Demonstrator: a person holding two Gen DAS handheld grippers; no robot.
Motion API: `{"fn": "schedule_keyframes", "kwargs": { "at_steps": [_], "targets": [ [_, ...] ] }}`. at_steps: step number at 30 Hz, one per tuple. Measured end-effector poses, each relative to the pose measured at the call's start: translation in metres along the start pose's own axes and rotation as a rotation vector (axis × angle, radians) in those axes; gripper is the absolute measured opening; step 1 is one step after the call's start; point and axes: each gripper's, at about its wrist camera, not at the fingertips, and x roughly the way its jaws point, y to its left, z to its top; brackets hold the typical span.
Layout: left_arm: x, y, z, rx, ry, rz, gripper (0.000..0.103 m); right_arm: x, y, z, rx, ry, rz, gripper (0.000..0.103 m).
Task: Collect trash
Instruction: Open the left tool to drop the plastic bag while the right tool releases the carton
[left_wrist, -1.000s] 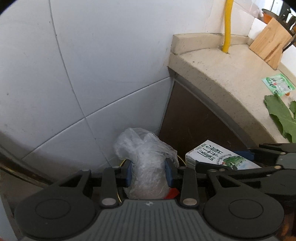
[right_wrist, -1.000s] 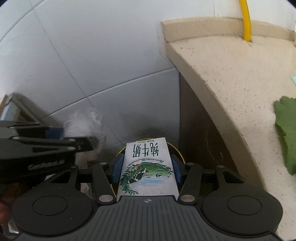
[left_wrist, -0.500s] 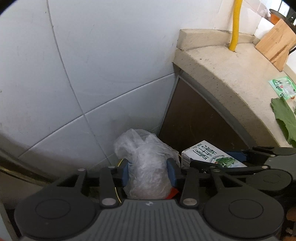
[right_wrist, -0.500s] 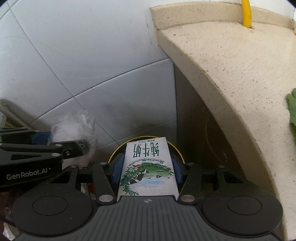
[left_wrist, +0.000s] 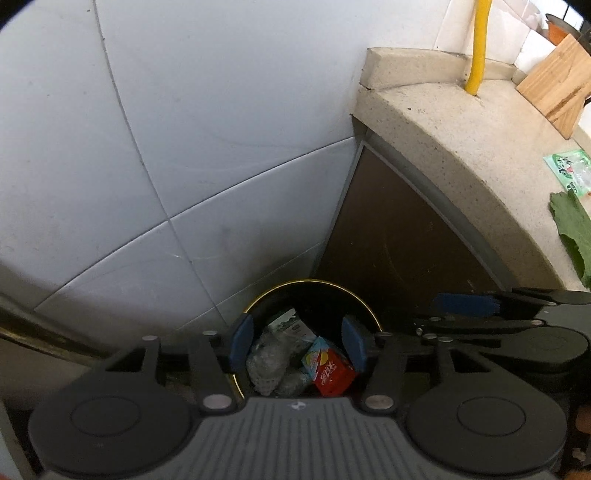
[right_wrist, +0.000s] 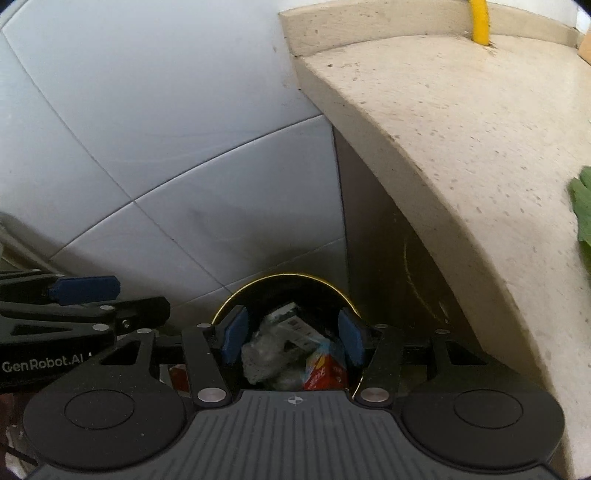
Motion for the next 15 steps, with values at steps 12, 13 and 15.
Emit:
{"fn": "schedule_keyframes", "kwargs": {
  "at_steps": [12, 13, 15],
  "targets": [
    [-0.003, -0.001, -0.001, 0.013, -0.005, 0.013, 0.048, -0.016, -0.006, -0.010, 0.025, -0.028, -0.015, 0.063],
    [-0.003, -0.001, -0.001, 0.013, -0.005, 0.014, 0.048, -0.017, -0.006, -0.011, 0.025, -0.029, -0.015, 0.063],
    [-0.003, -0.001, -0.001, 0.015, -0.006, 0.017, 0.048, -0.018, -0.005, -0.012, 0.026, -0.035, -0.017, 0.063]
  ]
}}
